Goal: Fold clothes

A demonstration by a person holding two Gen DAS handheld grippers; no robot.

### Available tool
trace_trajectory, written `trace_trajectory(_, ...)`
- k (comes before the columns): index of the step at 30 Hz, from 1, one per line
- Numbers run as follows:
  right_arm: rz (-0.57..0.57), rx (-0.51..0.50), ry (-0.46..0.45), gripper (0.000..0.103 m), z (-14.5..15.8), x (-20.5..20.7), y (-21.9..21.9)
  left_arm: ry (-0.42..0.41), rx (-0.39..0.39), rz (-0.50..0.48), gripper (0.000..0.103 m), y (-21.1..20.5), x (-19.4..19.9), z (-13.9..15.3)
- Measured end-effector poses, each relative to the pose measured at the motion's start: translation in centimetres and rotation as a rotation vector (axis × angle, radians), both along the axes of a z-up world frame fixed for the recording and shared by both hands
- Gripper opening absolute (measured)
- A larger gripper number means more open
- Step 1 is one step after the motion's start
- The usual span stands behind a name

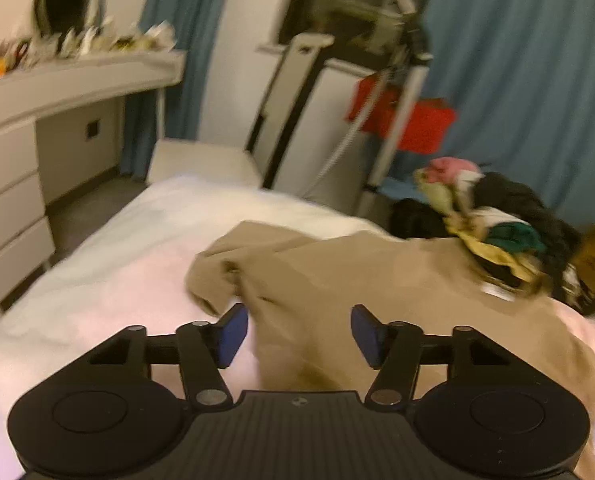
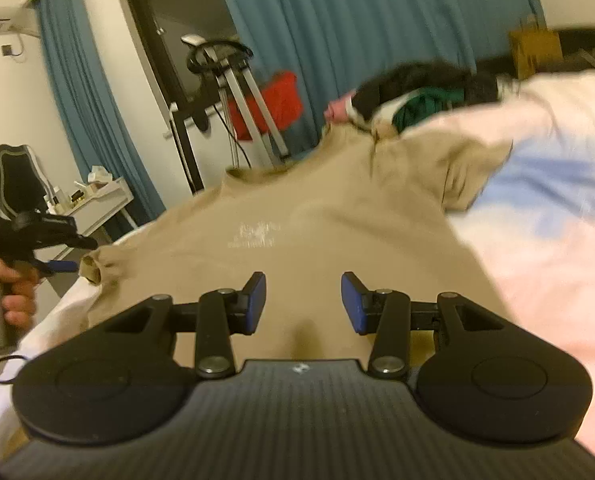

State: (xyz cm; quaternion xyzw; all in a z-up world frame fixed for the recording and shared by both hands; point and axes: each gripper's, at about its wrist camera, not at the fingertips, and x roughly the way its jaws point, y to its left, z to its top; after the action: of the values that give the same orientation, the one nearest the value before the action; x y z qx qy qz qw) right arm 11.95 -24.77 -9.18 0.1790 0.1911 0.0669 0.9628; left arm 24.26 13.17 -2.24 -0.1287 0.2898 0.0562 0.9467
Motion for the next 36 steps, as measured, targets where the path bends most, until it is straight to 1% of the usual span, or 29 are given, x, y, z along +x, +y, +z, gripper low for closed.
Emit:
trace_trajectory(3, -0.007, -0.016, -0.046, 0.047, 1.7, -1.4, -0.3, -0.049, 0.045, -0.07, 0.074, -3.3, -4.2, 3.2)
trace_trajectory(4, -0.01, -0.019, -0.058, 0.047, 2.2, -1.9, -0.6, -0.071, 0.053, -0.094, 0.076, -4.4, -5.6, 4.2)
trace_trajectory(6, -0.019, -0.024, -0.082, 0.048, 3.2, -3.0, -1.0, -0.109, 0.059, -0.144, 0.086, -6.4, -8.5, 5.9)
trace_trajectory(8, -0.031, -0.029, -0.11, 0.049, 4.2, -4.1, -1.4, -0.141, 0.072, -0.199, 0.09, -8.5, -11.7, 7.3)
trace_trajectory(9, -0.032, -0.031, -0.124, 0.056, 4.7, -4.6, -1.6, -0.154, 0.079, -0.22, 0.094, -9.6, -13.2, 7.7)
trace_trajectory(10, -0.033, -0.034, -0.139, 0.069, 5.1, -5.1, -1.7, -0.164, 0.088, -0.237, 0.097, -10.5, -14.4, 7.8)
trace_trajectory(11, -0.034, -0.035, -0.155, 0.077, 5.5, -5.6, -1.9, -0.174, 0.096, -0.254, 0.1, -11.4, -15.7, 7.9)
trace_trajectory(12, -0.032, -0.03, -0.172, 0.09, 5.9, -6.0, -2.1, -0.18, 0.103, -0.269, 0.101, -12.2, -16.8, 7.9)
trace_trajectory(13, -0.032, -0.027, -0.181, 0.094, 6.2, -6.3, -2.3, -0.183, 0.107, -0.281, 0.102, -13.0, -17.9, 7.7)
trace_trajectory(17, -0.033, -0.024, -0.197, 0.093, 6.9, -7.0, -3.0, -0.188, 0.168, -0.323, 0.103, -15.5, -20.6, 6.2)
trace_trajectory(20, -0.051, -0.011, -0.19, 0.093, 6.7, -6.8, -3.7, -0.18, 0.212, -0.34, 0.103, -16.2, -21.1, 4.9)
trace_trajectory(24, -0.069, 0.041, -0.162, 0.093, 5.9, -5.9, -4.8, -0.149, 0.193, -0.335, 0.103, -15.9, -20.6, 3.2)
trace_trajectory(26, -0.082, 0.075, -0.132, 0.093, 5.2, -5.0, -5.4, -0.132, 0.19, -0.325, 0.103, -15.5, -20.1, 2.5)
trace_trajectory(30, -0.125, 0.181, -0.075, 0.092, 3.4, -3.1, -7.3, -0.091, 0.179, -0.319, 0.103, -14.9, -19.2, 1.3)
trace_trajectory(32, -0.145, 0.255, -0.047, 0.093, 2.3, -1.7, -8.7, -0.074, 0.174, -0.318, 0.103, -14.7, -18.8, 1.0)
trace_trajectory(34, -0.167, 0.325, -0.017, 0.08, 1.0, 0.0, -10.2, -0.065, 0.173, -0.315, 0.103, -14.7, -18.6, 0.7)
trace_trajectory(36, -0.193, 0.388, 0.014, 0.079, -0.4, 1.9, -11.8, -0.061, 0.168, -0.312, 0.103, -14.5, -18.5, 0.5)
